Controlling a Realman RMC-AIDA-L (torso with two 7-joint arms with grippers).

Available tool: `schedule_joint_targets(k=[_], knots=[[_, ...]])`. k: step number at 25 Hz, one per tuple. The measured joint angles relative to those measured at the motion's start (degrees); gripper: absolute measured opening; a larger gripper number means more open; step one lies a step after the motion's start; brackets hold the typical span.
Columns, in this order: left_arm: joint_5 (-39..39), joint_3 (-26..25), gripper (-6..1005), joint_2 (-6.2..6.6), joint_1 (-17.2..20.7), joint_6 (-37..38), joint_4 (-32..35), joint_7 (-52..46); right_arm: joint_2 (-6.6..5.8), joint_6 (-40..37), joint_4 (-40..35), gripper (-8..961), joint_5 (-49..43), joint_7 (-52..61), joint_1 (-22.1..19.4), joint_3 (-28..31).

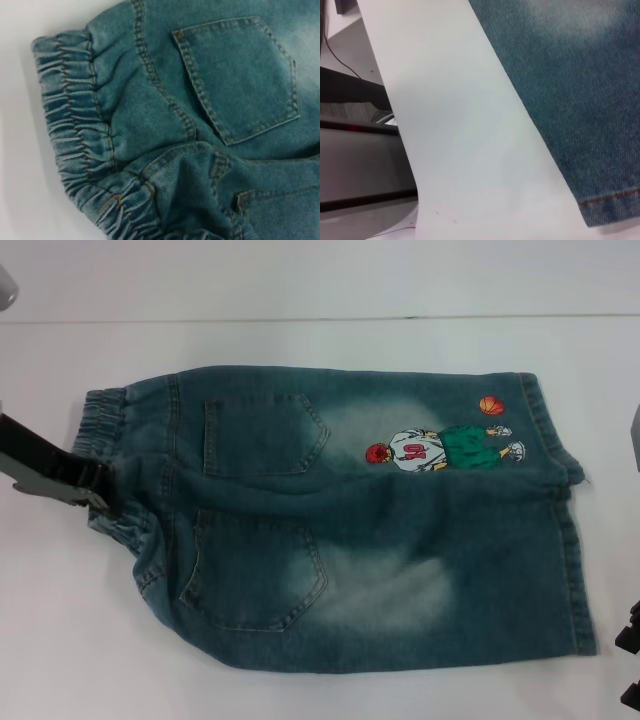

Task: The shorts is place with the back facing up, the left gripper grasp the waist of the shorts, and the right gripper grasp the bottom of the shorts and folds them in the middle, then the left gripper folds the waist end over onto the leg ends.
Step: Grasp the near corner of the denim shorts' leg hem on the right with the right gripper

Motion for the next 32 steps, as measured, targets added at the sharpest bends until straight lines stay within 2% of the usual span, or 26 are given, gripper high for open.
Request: schedule_joint_targets(k=[9,32], knots=[[0.01,-0.05,53,0.00,-0.50,0.25,0.00,0.03,0.97,1.30,0.27,883,-0.46,0.25,0.62,-1.67],[-0.42,-0.21,51,-0.09,-0.43,0.44,-0.01,0.04,2.00,3.26,1.64,882,-0.52,0.72,1.44,-4.20]])
